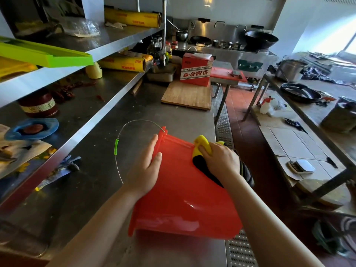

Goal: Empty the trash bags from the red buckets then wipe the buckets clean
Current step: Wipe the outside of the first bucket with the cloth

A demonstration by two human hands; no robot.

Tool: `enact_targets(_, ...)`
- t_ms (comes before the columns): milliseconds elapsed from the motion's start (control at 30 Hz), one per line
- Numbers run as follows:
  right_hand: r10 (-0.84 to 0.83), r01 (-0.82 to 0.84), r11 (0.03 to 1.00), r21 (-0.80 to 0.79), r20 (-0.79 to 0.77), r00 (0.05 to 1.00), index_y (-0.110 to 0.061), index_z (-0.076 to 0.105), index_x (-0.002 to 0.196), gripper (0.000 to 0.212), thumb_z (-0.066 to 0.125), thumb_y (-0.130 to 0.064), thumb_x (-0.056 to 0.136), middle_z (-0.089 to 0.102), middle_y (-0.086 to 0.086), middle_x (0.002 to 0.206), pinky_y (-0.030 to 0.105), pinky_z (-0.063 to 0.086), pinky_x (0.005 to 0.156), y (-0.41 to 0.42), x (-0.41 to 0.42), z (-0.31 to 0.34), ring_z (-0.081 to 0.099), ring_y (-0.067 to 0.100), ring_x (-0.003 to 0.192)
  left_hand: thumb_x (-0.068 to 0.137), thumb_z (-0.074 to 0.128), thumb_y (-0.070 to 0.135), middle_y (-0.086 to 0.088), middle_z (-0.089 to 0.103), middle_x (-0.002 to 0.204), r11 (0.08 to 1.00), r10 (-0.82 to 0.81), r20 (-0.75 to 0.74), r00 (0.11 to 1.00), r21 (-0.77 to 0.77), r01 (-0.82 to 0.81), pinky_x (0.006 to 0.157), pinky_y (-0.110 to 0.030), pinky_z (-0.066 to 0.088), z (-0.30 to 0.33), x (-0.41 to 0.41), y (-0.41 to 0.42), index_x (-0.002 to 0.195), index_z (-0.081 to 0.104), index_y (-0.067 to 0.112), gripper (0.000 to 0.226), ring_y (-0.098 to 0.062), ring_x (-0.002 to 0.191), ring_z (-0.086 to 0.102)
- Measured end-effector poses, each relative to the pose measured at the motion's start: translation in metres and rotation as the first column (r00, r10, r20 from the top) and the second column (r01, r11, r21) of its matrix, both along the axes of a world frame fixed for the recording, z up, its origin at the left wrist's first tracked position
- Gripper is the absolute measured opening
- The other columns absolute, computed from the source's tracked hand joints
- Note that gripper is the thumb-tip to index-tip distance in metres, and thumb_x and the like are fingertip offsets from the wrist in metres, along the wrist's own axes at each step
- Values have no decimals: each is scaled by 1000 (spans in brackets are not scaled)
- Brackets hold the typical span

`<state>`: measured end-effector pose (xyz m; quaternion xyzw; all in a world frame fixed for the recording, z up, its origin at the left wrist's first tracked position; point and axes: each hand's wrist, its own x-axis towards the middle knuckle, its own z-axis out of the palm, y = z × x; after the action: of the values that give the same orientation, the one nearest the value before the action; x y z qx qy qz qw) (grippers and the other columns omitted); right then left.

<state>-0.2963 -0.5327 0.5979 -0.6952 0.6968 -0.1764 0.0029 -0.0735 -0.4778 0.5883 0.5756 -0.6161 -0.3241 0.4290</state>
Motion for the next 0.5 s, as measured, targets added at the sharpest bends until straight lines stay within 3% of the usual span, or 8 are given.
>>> enact_targets(200, -177, 174, 983, 54, 58, 982, -26, 67, 97, 46, 41, -64, 93, 67, -2, 100, 34, 38, 69, 17, -58, -19, 63, 30, 96, 106, 38, 21, 19, 22, 157, 1000, -8, 6, 1000, -5, 8, 101, 3, 13, 0, -1, 3, 156, 22, 28, 53, 12, 140, 17)
enact_targets(333, -260, 238, 965, 115, 254, 932, -29, 65, 97, 36, 47, -60, 92, 66, -1, 95, 35, 42, 72, 27, -75, -28, 62, 30, 92, 106, 38, 21, 18, 22, 159, 1000, -9, 11, 1000, -21, 10, 102, 1, 13, -2, 1, 7, 156, 22, 28, 52, 12, 140, 17)
enact_targets(433, -337, 269, 941, 208, 474, 813, -30, 65, 98, 33, 50, -58, 91, 67, 2, 87, 36, 46, 75, 31, -88, -38, 62, 29, 87, 107, 37, 21, 16, 22, 160, 999, -17, 16, 1000, -34, 18, 102, 3, 14, -2, 2, 9, 156, 22, 27, 52, 12, 140, 16)
enact_targets(500, -395, 268, 918, 292, 628, 671, -23, 67, 107, 37, 53, -54, 92, 68, 4, 90, 35, 47, 77, 33, -94, -44, 62, 25, 86, 107, 37, 20, 16, 22, 159, 999, -19, 25, 1000, -40, 20, 99, 7, 14, -1, 5, 10, 156, 22, 26, 52, 12, 140, 17)
